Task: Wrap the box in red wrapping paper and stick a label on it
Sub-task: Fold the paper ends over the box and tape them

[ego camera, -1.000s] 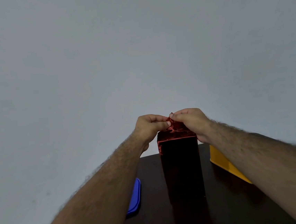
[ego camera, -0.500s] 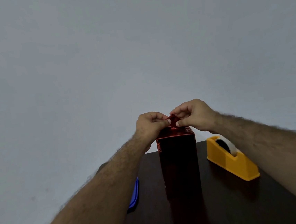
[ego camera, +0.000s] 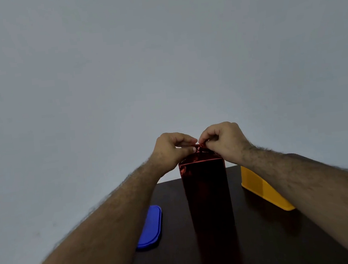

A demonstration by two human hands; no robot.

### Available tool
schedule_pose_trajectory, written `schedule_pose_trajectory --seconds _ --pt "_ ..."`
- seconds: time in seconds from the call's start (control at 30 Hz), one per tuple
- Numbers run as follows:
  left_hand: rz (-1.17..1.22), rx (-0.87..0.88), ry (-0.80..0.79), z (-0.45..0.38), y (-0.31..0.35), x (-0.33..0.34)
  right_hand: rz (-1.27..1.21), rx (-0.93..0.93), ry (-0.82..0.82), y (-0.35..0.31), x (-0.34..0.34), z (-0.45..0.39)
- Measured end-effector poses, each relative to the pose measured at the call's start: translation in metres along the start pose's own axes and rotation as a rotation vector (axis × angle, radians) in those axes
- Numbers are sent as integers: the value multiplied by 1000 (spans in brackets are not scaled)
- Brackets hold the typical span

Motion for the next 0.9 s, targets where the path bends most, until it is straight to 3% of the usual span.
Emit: schedule_pose_trajectory --seconds 0.27,0.43,0.9 --pt "24 66 152 1 0 0 -141 -12 15 -10 0 5" --pt "142 51 176 1 1 1 -58 -51 92 -11 -4 2" --pt "143 24 120 -2 1 -4 -166 41 -8 -1 3 -1"
Point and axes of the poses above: each hand's wrist, its own z-axis away from the middle knuckle, its own x-axis out of the palm, y = z × x, the point moved 8 cm from there along -z, towards the middle knuckle, and after that the axes turned 3 degrees about x, right-handed, at the moved point
